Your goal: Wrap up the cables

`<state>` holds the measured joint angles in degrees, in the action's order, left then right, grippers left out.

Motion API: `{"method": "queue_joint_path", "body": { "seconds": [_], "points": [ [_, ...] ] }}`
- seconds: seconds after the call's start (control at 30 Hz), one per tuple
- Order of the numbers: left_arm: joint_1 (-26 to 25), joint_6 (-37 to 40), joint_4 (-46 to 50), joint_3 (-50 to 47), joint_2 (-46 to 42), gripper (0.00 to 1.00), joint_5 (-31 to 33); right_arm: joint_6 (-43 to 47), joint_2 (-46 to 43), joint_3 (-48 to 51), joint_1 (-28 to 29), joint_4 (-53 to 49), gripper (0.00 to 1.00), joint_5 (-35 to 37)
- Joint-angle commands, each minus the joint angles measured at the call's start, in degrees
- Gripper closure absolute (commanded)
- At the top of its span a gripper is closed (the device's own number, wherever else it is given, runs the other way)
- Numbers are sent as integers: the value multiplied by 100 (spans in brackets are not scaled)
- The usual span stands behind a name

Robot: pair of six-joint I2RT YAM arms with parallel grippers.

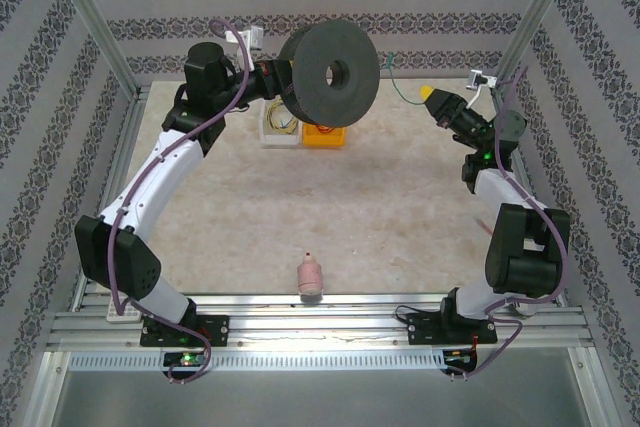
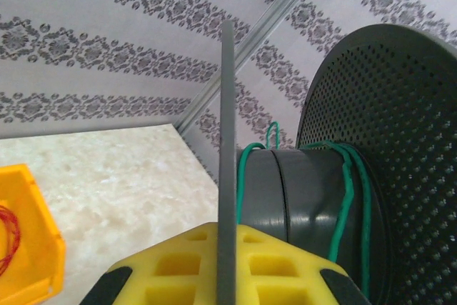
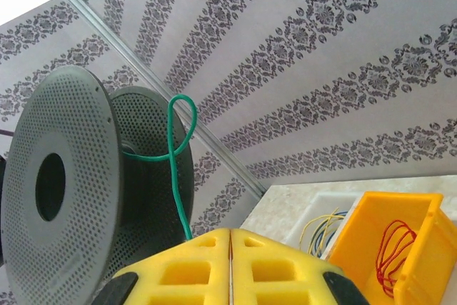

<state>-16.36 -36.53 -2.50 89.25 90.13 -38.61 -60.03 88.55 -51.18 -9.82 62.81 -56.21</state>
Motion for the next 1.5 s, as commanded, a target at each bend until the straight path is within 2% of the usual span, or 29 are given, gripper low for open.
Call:
{"method": "queue_joint_path", "body": {
  "seconds": [0.0,0.13,0.3,0.37,0.5,0.63,0.77,0.97,1.1,1.27,1.47],
  "points": [
    [107,-668,-1159,167,-134,100,20,263,-72,91,197,311,100,-188],
    [217,-871,-1153,49,-188,100,501,498,-407,350,410,125,100,-327],
    [351,-1412,-1550,-142,-106,100,914,1170,-892,628,925,-765,100,-511],
    [353,-1478,-1563,-94,-42,100,1009,1588,-1103,679,1159,-1351,100,-547],
    [348,-1437,-1350,41,35,100,1217,2801,-1614,543,1758,-3169,100,-472],
    [337,-1240,-995,176,105,100,1410,3146,-1854,358,2331,-3829,100,-429],
    [184,-695,-283,416,203,100,1757,3179,-1817,26,2892,-3994,100,-372],
    [-235,554,1533,1265,633,100,2658,3353,-1585,-840,3630,-4451,100,-343],
    [-520,1239,2478,1816,997,100,3186,3809,-1375,-1681,3946,-5263,100,-365],
    [-888,1962,3325,2337,1436,100,3490,4016,-1103,-2599,3997,-5689,100,-384],
    [-1231,2641,3959,2583,1724,100,3590,4044,-767,-3513,3775,-5894,100,-220]
  ]
}}
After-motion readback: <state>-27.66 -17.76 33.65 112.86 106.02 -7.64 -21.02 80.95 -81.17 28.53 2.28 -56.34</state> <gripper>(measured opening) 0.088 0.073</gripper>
